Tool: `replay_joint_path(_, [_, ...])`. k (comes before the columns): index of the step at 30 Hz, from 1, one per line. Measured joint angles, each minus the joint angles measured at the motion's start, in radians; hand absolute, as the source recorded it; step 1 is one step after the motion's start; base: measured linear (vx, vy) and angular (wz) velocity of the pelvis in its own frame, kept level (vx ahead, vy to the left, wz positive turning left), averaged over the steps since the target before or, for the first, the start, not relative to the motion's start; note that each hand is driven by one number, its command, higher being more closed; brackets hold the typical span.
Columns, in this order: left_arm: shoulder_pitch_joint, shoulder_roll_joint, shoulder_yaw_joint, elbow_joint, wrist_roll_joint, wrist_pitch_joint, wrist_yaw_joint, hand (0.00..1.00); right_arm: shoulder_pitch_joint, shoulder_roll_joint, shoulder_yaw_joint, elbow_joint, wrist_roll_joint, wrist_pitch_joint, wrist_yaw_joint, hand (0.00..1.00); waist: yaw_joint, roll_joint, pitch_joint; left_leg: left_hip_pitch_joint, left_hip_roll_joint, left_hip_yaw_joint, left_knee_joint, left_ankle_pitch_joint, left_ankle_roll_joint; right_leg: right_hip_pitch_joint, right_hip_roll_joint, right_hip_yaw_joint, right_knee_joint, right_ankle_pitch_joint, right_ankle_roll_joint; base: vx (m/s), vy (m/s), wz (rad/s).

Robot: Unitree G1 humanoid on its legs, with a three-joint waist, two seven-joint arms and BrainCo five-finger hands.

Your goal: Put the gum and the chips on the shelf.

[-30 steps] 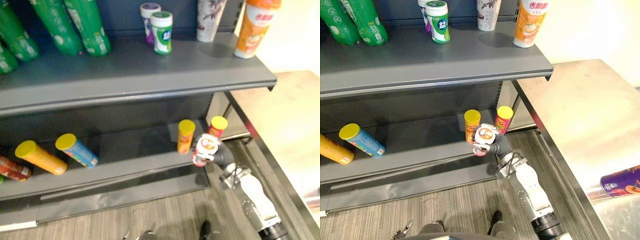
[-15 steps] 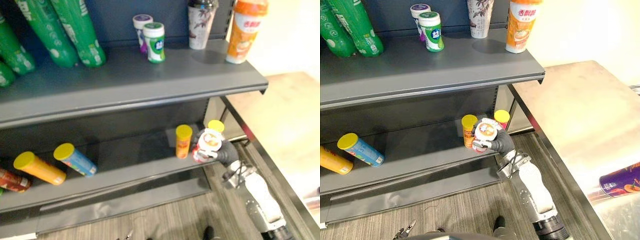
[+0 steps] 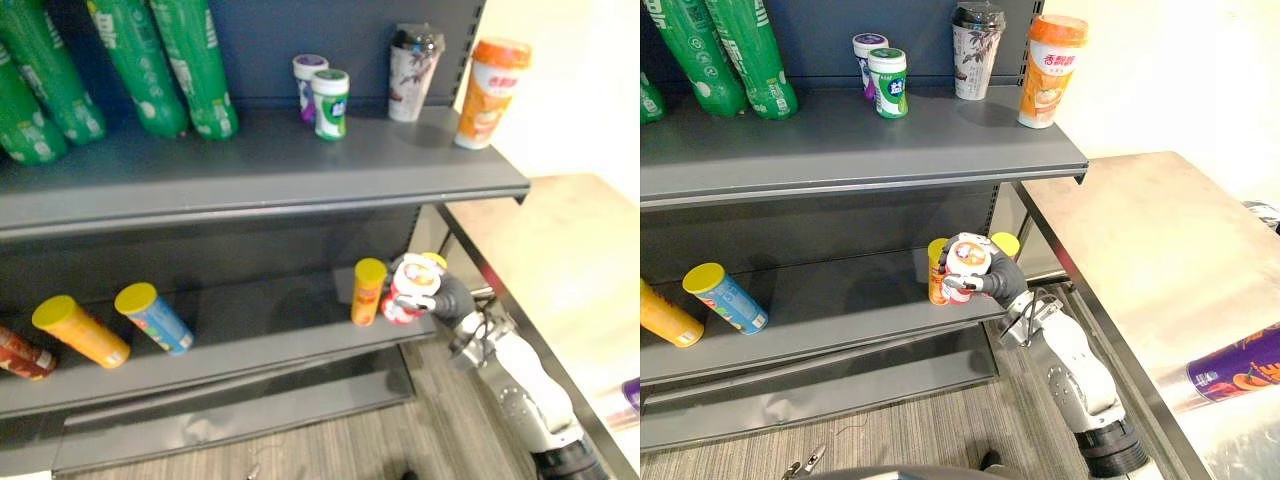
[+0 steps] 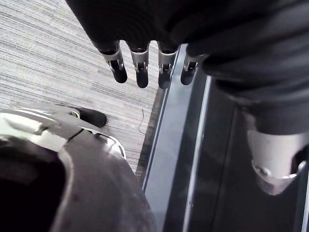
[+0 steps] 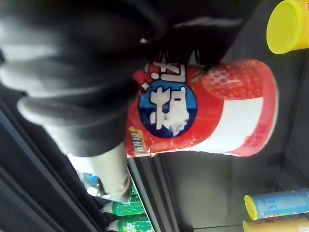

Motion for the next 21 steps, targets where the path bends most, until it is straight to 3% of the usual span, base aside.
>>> replay_joint_path(5, [0.005,-0.004,0.001,0.003,0.002,-0.008,-0.001,0.0,0.003,0.001,0.002,0.074,-0.001,-0.005,0.002,1.0,0.0,0.007,-0.002,-0.005,0.0,-0.032,0.002,0.0,0.001,0.034,0.0,-0.039,-0.039,0.004,0.006,0.01,-0.004,0.2])
replay_joint_path(11, [0.015,-0.01,-0.001,0.0,0.035,-0.015,-0.003,0.0,0.002,0.002,-0.003,0.121,-0.011,-0.029,0.025,1.0,0.009,0.035,-0.012,-0.005,-0.002,-0.072,-0.018,0.008,-0.003,0.071,0.001,-0.094,-0.074,0.007,0.013,0.04,0.007,0.22])
replay_joint_path(21, [0.02,-0.013,-0.009,-0.008,0.044,-0.008,-0.002,0.0,-0.148,0.005,0.007,0.147,-0.051,-0.029,0.044,1.0,0.031,0.041,-0.011,-0.008,-0.002,-0.073,-0.018,0.015,-0.006,0.077,-0.004,-0.11,-0.068,0.007,0.012,0.0,0.009,0.05])
